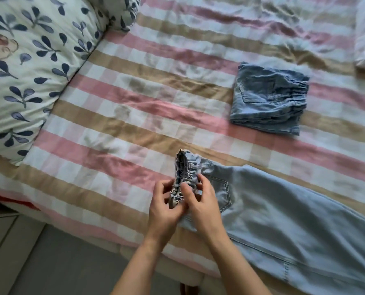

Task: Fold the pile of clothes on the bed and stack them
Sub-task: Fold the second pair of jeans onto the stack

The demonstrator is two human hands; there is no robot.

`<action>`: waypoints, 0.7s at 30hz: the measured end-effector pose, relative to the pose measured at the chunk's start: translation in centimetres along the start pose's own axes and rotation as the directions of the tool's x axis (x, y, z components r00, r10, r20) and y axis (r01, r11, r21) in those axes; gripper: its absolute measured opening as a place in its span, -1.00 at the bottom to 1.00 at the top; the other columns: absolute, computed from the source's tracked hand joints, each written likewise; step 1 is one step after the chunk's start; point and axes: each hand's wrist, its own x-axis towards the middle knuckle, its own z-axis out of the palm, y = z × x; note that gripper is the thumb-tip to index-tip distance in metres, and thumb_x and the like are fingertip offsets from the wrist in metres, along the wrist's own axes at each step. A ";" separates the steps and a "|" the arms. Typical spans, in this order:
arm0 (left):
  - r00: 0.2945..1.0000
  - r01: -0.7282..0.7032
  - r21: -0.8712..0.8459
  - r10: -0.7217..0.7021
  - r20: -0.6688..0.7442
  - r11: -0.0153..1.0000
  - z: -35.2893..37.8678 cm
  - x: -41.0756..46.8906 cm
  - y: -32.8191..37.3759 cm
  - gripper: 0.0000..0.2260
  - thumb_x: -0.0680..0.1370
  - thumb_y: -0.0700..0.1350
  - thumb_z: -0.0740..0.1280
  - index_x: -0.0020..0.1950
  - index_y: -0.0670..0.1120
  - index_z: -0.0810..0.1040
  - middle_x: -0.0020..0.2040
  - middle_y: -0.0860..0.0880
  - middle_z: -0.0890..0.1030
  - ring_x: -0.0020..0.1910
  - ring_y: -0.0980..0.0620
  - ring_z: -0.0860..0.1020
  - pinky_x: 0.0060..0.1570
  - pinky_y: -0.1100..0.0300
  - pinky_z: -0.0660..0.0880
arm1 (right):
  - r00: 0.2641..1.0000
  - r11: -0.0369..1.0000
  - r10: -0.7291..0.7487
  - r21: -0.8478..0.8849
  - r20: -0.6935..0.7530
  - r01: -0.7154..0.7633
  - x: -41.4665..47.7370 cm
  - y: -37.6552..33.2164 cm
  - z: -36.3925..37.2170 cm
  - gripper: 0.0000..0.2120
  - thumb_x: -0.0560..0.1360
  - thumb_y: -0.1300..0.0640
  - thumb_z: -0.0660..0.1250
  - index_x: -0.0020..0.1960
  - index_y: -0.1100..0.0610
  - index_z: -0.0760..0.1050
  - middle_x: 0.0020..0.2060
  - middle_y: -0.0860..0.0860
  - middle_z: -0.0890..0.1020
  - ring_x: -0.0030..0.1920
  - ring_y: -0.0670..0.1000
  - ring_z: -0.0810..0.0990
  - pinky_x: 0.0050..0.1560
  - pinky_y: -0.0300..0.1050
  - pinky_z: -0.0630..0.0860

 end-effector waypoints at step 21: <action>0.888 -0.446 0.680 0.194 0.416 0.582 13.0 -0.4 -2.6 -0.53 0.53 -0.27 0.23 0.43 -0.07 0.30 0.49 -0.06 0.15 0.49 -0.03 0.09 0.47 0.06 0.01 | 0.891 0.973 0.203 0.187 -0.407 -0.136 -2.0 10.2 -17.1 -0.66 0.40 0.25 0.43 0.14 0.16 0.44 -0.02 0.10 0.62 -0.03 0.07 0.58 -0.02 -0.14 0.44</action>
